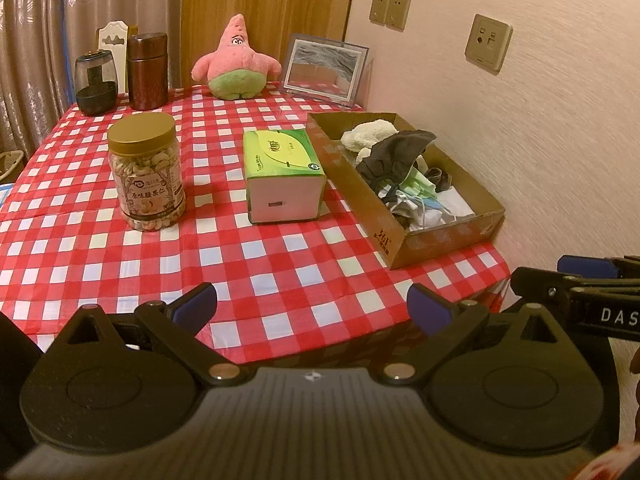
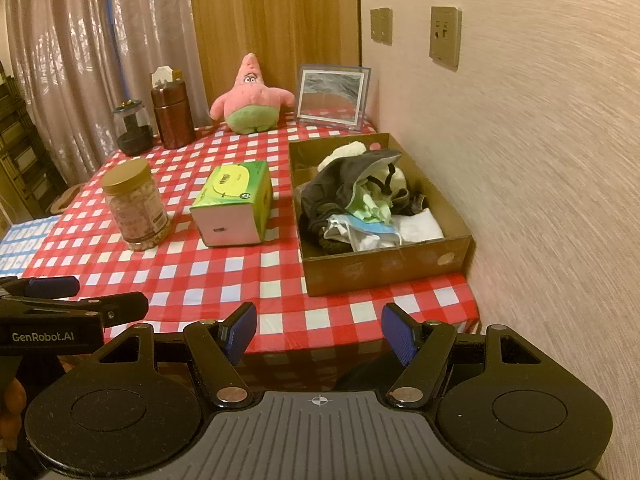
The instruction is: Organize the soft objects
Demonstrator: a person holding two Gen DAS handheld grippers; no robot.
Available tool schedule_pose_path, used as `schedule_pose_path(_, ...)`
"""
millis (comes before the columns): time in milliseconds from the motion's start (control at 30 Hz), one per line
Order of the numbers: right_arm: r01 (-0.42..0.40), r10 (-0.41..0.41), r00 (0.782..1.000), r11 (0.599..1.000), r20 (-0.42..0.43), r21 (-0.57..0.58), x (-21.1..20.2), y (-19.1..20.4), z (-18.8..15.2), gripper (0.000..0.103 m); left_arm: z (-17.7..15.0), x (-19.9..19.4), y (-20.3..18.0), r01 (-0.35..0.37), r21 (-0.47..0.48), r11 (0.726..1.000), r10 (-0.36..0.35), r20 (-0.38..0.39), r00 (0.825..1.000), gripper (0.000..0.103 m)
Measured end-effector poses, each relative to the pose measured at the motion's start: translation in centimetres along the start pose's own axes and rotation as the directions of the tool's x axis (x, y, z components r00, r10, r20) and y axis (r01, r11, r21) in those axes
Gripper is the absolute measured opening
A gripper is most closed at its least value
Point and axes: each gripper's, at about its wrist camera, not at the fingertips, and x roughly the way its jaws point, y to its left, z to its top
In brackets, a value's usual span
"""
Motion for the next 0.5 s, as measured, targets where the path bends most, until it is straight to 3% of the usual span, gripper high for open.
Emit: schedule_pose_path(500,0.001,-0.001,1.000,1.000,0.001,0.001,-0.01,-0.02,0.05,0.069,0.01,0.02,-0.01,0.002,0.000,1.000,-0.002,0.001,1.000,0.101)
